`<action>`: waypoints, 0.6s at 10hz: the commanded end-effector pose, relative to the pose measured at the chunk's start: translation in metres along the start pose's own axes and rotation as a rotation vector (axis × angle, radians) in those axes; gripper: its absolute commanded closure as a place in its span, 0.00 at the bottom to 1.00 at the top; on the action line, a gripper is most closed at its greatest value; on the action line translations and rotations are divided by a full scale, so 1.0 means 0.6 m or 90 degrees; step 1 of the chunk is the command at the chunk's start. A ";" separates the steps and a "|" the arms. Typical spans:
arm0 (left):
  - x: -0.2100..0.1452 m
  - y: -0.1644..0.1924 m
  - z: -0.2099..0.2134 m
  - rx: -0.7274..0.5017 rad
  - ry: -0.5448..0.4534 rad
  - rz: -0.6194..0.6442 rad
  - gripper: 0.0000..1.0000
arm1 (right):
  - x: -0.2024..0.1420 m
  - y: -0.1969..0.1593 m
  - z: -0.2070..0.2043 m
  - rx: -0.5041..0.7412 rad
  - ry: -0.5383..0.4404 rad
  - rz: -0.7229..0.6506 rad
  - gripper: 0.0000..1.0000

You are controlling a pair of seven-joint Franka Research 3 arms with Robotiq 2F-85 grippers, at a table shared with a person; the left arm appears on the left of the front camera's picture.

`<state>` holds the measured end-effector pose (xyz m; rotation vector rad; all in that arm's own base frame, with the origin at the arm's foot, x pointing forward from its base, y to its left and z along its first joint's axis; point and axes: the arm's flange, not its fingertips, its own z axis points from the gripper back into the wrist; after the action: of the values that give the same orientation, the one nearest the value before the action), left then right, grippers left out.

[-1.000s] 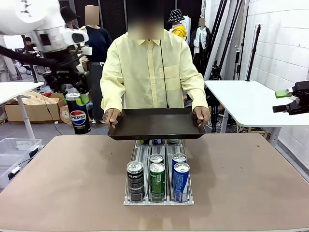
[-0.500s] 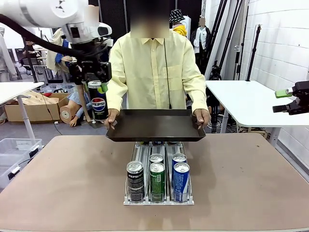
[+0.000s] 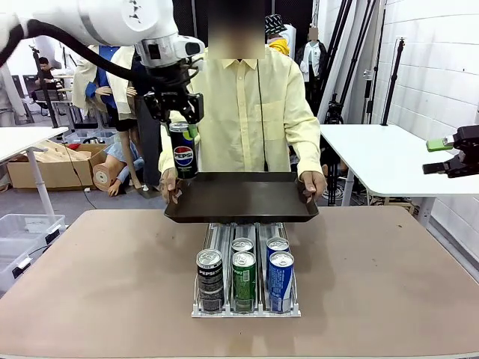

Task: Retrieve and hand over the desired beverage to the person.
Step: Place the picked can on the Handle tray extended by the person.

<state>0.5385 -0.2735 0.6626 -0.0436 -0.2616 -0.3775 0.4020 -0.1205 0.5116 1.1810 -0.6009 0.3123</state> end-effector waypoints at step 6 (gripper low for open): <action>0.082 -0.030 -0.039 -0.013 0.026 -0.021 1.00 | -0.003 0.000 -0.002 0.002 0.001 0.005 0.00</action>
<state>0.5726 -0.3016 0.6404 -0.0607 -0.2235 -0.4086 0.4020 -0.1205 0.5116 1.1810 -0.6008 0.3122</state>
